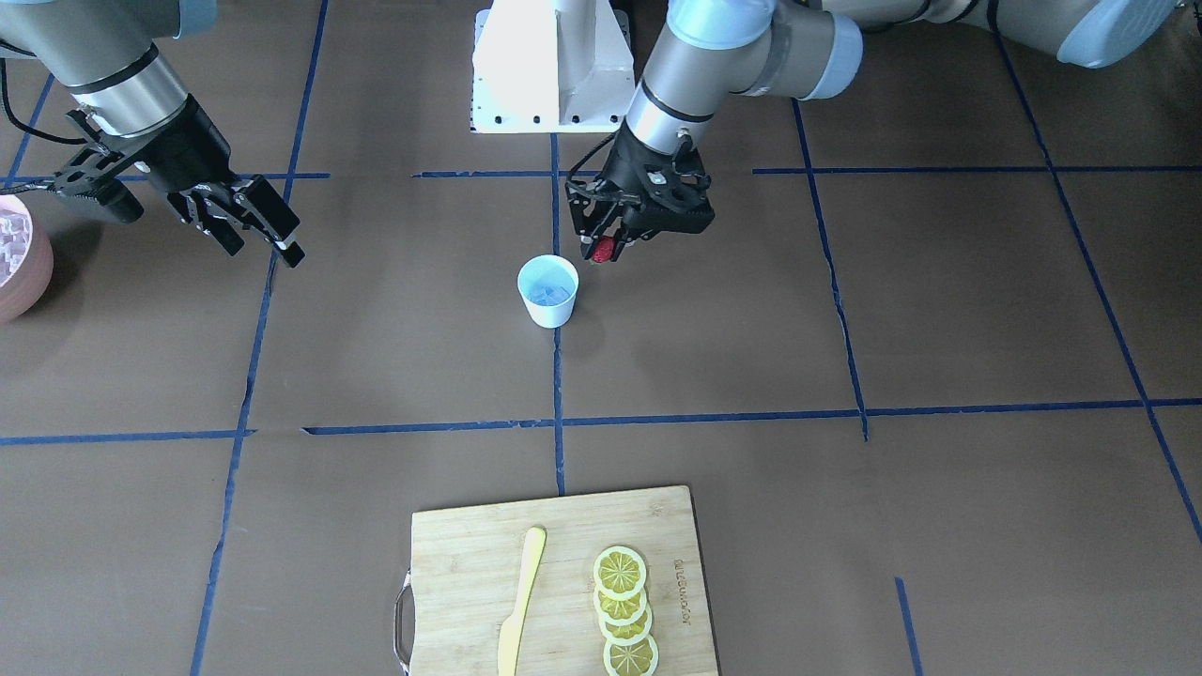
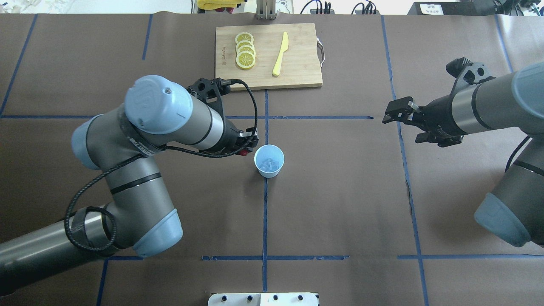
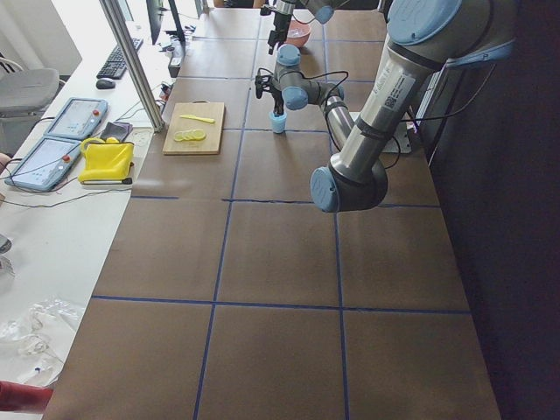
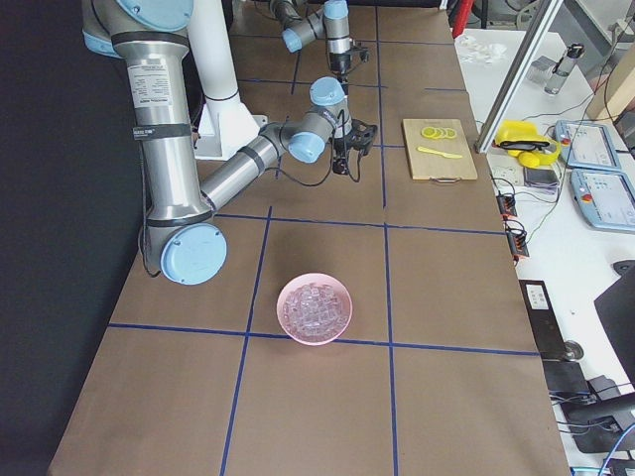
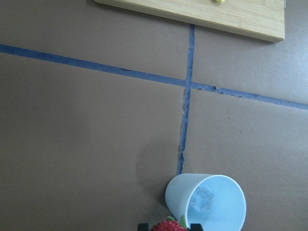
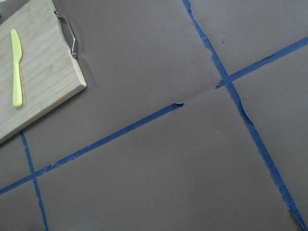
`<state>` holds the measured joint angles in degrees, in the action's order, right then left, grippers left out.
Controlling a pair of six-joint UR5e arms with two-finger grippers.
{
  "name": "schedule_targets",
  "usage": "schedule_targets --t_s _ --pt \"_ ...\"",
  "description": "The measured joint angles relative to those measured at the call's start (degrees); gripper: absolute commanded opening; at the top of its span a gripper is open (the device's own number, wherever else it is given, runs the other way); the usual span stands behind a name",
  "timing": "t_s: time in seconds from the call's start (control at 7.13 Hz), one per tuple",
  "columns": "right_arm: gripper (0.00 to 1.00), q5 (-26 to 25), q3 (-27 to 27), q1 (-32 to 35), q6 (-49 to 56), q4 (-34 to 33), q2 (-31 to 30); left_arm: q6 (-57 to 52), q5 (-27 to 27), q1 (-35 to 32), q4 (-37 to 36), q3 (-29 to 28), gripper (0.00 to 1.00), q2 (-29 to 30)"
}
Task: Put ice and strawberries in cup
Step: 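Carry the red strawberry with the left gripper over the light-blue cup, then open the left gripper to drop the strawberry into the cup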
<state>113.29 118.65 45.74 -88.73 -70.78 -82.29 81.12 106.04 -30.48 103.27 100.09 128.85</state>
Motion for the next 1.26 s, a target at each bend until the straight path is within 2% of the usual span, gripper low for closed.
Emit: schedule_targets --t_s 0.14,0.28,0.42,0.56,0.7,0.84,1.12,1.26 --pt "1.0 0.0 0.0 0.0 0.08 0.02 -0.04 0.16 -1.55 1.27 -0.08 -2.34 0.09 1.91" --pt "1.0 0.03 0.0 0.03 0.16 0.03 -0.06 0.16 -2.13 2.16 -0.09 -3.66 0.32 2.96" --pt "1.0 0.04 0.0 0.02 0.2 0.03 0.0 0.1 -2.33 2.63 -0.07 -4.9 0.65 4.02" --pt "1.0 0.02 0.0 0.0 0.21 0.03 0.08 -0.01 -2.39 2.8 -0.03 -5.97 0.76 4.94" --pt "1.0 0.01 0.0 -0.03 0.22 0.03 0.1 -0.15 -2.44 2.84 -0.01 -6.57 0.79 5.46" --pt "1.0 0.0 -0.02 -0.03 0.22 0.03 0.11 -0.32 -2.75 2.86 -0.01 -6.81 0.88 5.63" --pt "1.0 0.23 -0.06 0.28 0.76 0.01 0.19 -2.52 -3.51 2.47 -0.29 -6.2 0.88 5.4" --pt "1.0 1.47 -0.19 1.95 3.45 -0.21 -0.06 -4.66 -3.42 1.4 -0.61 -3.84 0.87 3.28"
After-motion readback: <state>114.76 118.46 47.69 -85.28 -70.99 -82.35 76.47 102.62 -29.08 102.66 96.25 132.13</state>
